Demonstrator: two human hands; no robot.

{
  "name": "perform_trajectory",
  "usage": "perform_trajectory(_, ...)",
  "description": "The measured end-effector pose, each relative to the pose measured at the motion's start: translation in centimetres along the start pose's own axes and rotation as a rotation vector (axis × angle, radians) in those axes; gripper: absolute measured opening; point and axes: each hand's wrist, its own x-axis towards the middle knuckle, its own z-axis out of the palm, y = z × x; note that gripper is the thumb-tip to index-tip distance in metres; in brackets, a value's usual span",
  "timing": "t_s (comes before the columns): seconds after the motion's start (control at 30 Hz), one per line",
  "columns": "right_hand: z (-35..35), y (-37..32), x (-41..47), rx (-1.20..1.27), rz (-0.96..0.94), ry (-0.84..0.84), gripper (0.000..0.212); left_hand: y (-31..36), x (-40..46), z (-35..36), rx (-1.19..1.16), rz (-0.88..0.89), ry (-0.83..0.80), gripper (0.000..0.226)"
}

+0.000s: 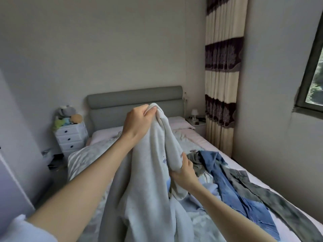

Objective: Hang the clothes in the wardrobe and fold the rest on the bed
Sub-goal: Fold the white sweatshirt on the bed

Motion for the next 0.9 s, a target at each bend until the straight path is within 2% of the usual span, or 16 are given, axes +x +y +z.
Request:
perform_trajectory(0.1, -1.6, -1.6, 0.5, -0.06, 0.014, 0.23, 0.02, 1.7, -1.2, -2.2, -0.051, 0.039, 0.068, 0.038)
perform_trajectory(0.13, -2.5, -2.7, 0.8, -0.027, 0.019, 0.321, 0.014, 2.1, -1.4, -3.0, -0.056, 0.052, 0.098, 0.037)
perform_trajectory(0.23, -6.0, -6.5, 2.1, 0.105, -0.003, 0.513, 0.023, 3.1, -1.9, -5.1, -0.041, 0.081, 0.21, 0.037)
perform_trajectory(0.3, -8.6, -9.8, 2.8, 0.261, -0.014, 0.579, 0.029, 3.6, -1.9, -6.4, -0.001, 0.104, 0.278, 0.04)
perform_trajectory(0.4, -12.2, -14.5, 3.3, 0.505, -0.107, 0.596, 0.029, 4.8, -2.0, -7.3, 0.127, 0.17, 0.381, 0.042)
perform_trajectory(0.5, -15.6, -18.5, 3.1, 0.614, -0.244, 0.622, 0.024, 6.1, -2.1, -7.9, 0.335, 0.321, 0.526, 0.03)
perform_trajectory(0.67, -19.3, -23.9, 2.2, 0.584, -0.496, 0.738, 0.019, 7.9, -1.7, -9.3, 0.488, 0.564, 0.673, 0.034)
perform_trajectory(0.77, -19.1, -25.6, 2.5, 0.506, -0.567, 0.756, 0.016, 7.7, -1.8, -9.8, 0.489, 0.535, 0.708, 0.032)
perform_trajectory(0.9, -15.5, -26.2, 5.5, 0.324, -0.488, 0.65, 0.009, 4.5, -1.2, -10.0, 0.477, 0.473, 0.682, 0.013)
